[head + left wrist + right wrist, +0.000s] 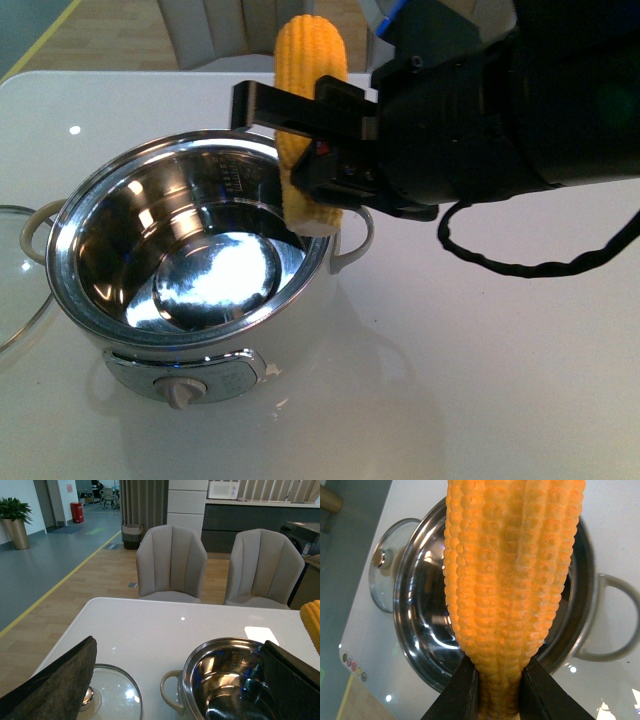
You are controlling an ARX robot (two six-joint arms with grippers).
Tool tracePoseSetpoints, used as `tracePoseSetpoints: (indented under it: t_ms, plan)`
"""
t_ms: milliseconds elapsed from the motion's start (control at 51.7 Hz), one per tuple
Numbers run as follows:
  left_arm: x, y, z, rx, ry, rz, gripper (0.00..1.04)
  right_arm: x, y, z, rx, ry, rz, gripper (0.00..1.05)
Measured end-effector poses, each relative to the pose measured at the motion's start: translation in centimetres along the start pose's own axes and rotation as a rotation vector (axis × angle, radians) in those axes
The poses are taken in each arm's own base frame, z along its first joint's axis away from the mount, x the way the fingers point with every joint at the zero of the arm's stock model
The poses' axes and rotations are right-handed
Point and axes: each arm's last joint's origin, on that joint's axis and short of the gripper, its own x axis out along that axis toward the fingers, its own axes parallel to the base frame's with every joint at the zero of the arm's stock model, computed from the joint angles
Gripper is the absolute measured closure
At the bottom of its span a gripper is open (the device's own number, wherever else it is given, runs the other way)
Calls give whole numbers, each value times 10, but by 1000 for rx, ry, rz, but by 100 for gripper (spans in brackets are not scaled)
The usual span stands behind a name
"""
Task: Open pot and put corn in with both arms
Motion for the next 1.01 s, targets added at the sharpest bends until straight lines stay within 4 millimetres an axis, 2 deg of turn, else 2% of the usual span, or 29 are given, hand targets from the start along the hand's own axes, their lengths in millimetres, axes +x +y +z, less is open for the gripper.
tracePoseSetpoints:
  t_ms: [252, 755, 890, 948, 1006]
  plan:
    - [0, 0, 0, 0, 0, 0, 7, 15, 18, -12, -9, 86, 84, 91]
    - [0, 0, 0, 0, 0, 0, 7, 31, 23, -16, 45, 127, 116, 91]
    - [0, 0, 0, 0, 0, 0, 7, 32, 23, -16, 60, 132, 115, 70]
    - [0, 0, 0, 0, 0, 0, 7, 32, 23, -16, 63, 132, 115, 56]
    - [0, 0, 0, 0, 0, 0, 7, 32, 23, -16, 64, 133, 115, 47]
